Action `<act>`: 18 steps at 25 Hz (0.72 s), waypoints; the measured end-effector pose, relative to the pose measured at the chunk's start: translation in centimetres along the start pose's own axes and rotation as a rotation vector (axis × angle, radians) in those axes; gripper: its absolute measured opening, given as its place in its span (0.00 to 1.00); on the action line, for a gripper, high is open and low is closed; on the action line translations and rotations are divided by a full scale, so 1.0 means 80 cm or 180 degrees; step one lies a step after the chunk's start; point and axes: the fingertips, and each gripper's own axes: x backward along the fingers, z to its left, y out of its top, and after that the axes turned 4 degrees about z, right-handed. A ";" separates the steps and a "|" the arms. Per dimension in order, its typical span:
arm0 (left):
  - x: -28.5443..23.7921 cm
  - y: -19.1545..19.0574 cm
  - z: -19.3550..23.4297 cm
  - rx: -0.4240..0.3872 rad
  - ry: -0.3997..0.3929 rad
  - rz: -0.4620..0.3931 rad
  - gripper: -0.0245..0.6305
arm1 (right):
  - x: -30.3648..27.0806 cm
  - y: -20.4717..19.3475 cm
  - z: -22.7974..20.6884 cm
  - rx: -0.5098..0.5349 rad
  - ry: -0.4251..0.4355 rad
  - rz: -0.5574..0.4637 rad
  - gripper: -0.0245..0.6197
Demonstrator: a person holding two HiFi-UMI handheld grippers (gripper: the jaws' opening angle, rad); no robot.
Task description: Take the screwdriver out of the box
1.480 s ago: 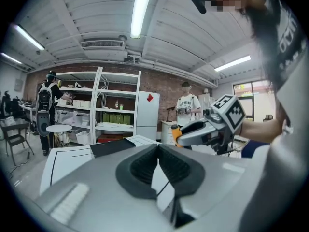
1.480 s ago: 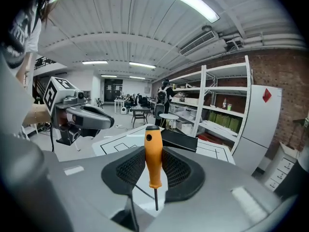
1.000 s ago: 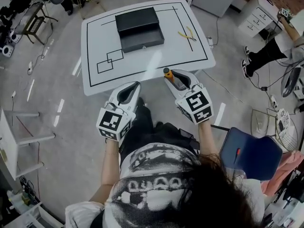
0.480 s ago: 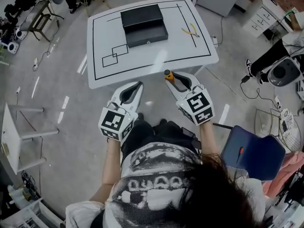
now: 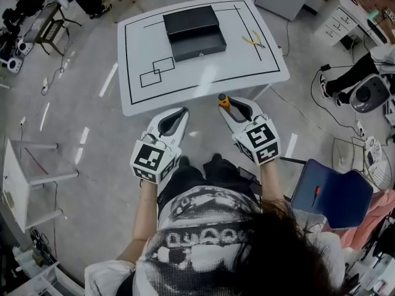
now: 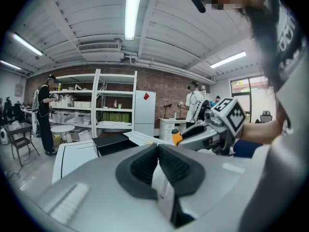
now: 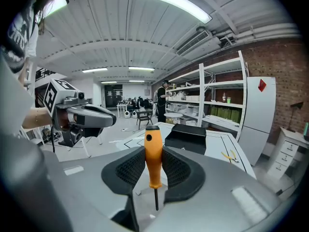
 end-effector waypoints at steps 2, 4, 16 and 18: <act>0.009 -0.001 0.008 -0.0008 -0.0050 -0.0002 0.04 | -0.004 0.003 0.010 -0.0052 -0.0040 0.0018 0.22; 0.018 -0.004 0.016 -0.0015 -0.0095 0.0001 0.04 | -0.008 0.005 0.019 -0.0097 -0.0089 0.0027 0.22; 0.053 -0.020 0.042 -0.0036 -0.0339 -0.0037 0.04 | -0.026 0.014 0.067 -0.0200 -0.0269 0.0104 0.22; 0.057 -0.021 0.045 -0.0040 -0.0361 -0.0044 0.04 | -0.027 0.015 0.072 -0.0192 -0.0295 0.0108 0.22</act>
